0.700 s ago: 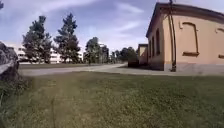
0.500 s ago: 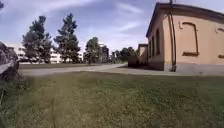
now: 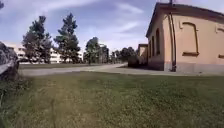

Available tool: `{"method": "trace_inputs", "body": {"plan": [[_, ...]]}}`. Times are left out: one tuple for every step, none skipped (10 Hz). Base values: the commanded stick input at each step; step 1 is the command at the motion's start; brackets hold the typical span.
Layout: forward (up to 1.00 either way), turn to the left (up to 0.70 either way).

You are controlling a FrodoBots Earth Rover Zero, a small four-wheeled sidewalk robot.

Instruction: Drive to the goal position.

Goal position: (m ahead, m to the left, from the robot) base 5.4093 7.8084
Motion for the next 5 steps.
{"method": "trace_inputs", "body": {"plan": [[0.7, 0.0], [0.7, 0.0], [0.7, 0.0], [0.7, 0.0], [0.7, 0.01]]}}
